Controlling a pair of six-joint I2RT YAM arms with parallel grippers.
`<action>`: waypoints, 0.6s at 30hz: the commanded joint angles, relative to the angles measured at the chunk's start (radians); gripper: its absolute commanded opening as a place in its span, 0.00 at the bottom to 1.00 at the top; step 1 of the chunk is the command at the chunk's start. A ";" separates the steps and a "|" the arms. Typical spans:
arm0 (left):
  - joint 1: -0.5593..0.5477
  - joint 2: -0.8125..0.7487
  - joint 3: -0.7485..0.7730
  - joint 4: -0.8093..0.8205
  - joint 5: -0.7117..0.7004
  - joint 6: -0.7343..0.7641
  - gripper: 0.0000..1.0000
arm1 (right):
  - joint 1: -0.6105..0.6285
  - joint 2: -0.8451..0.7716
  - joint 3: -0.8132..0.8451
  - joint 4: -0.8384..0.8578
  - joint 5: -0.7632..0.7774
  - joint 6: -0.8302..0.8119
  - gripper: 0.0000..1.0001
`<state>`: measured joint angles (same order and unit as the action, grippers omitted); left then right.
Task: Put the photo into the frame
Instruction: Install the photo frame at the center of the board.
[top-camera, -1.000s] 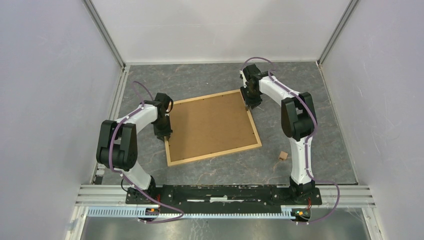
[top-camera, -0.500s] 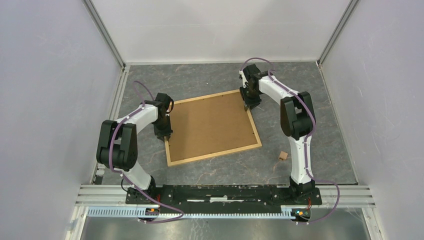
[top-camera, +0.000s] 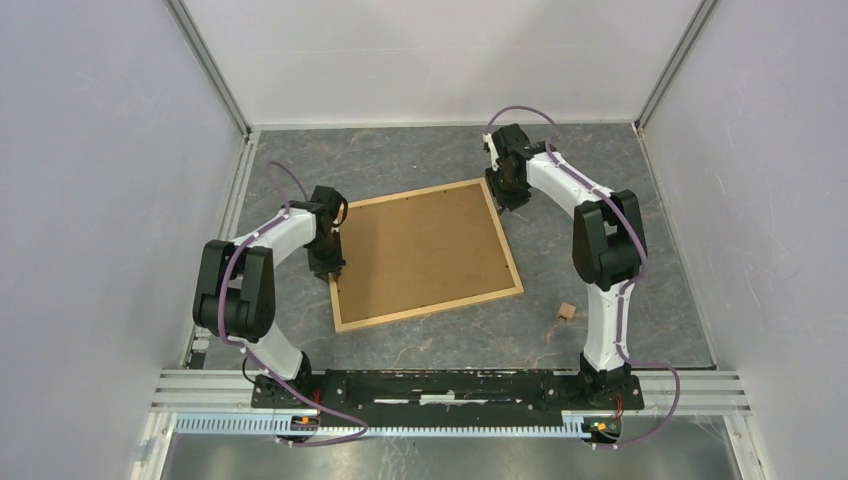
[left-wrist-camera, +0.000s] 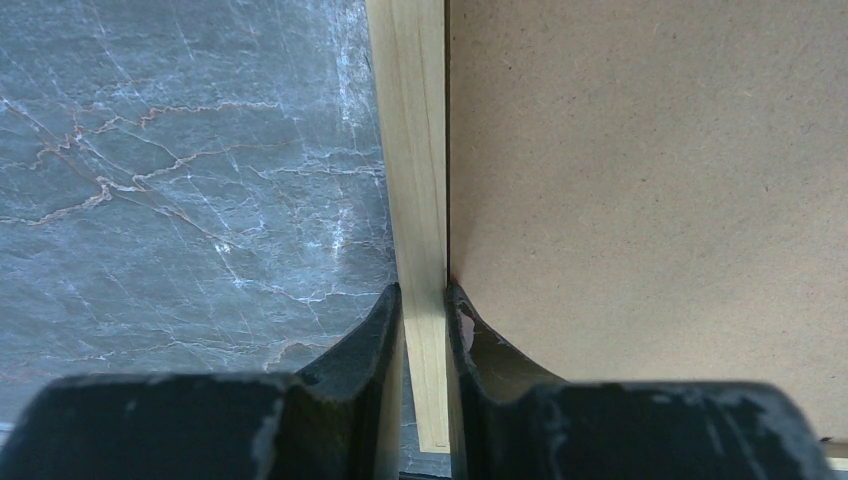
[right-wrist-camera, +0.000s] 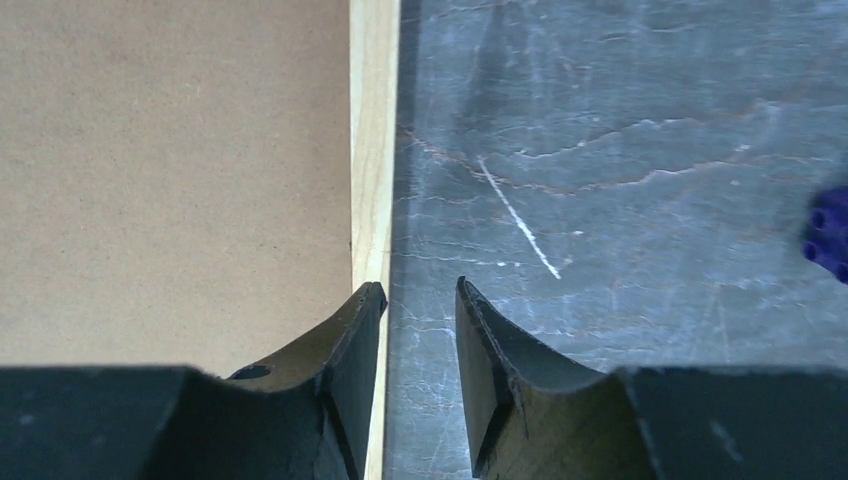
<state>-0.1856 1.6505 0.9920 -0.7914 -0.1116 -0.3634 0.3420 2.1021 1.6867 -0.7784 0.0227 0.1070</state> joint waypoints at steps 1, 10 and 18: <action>-0.008 0.004 0.009 0.006 -0.003 0.046 0.02 | 0.023 -0.033 0.030 0.025 0.115 -0.011 0.38; -0.008 0.018 0.007 0.004 -0.016 0.047 0.02 | 0.060 0.030 0.057 0.046 0.128 -0.014 0.35; -0.009 0.020 0.004 0.003 -0.021 0.047 0.02 | 0.076 0.038 -0.005 0.059 0.148 -0.017 0.33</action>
<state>-0.1856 1.6512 0.9920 -0.7918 -0.1123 -0.3634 0.4122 2.1319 1.7142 -0.7395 0.1371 0.0994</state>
